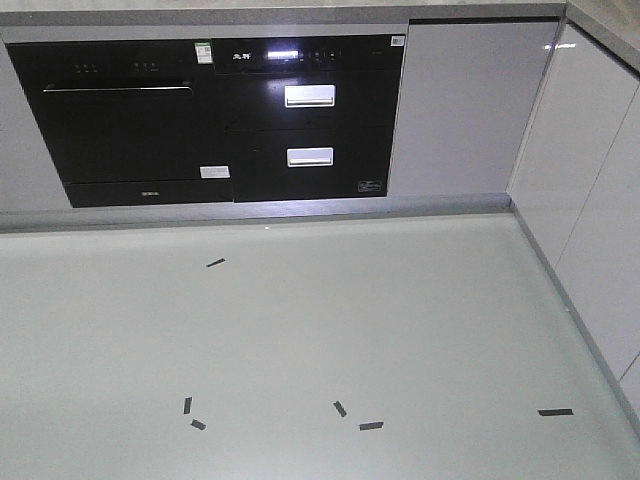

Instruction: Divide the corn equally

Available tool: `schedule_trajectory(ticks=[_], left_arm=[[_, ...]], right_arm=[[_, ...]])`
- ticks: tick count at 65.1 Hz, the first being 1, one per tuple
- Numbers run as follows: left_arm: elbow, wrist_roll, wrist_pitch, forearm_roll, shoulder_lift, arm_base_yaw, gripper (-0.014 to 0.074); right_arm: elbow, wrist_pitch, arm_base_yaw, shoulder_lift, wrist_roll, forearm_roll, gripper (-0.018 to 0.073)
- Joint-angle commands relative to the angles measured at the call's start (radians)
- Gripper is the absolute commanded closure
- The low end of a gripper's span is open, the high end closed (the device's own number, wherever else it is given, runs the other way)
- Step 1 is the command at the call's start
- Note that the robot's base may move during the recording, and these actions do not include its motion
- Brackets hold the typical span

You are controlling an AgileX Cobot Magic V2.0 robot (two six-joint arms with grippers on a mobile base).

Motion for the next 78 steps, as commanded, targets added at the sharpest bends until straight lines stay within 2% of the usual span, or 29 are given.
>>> schedule_trajectory(ticks=[1,78], left_arm=[[-0.016,-0.003,-0.078,-0.001,-0.016,0.001,0.0603],[-0.016,-0.003,-0.078,-0.001,-0.016,0.001,0.0603]], right_arm=[[0.009,-0.072,0.002,-0.007,-0.008,-0.001,0.0562],[0.009,-0.072,0.002,-0.007,-0.008,-0.001,0.0562]])
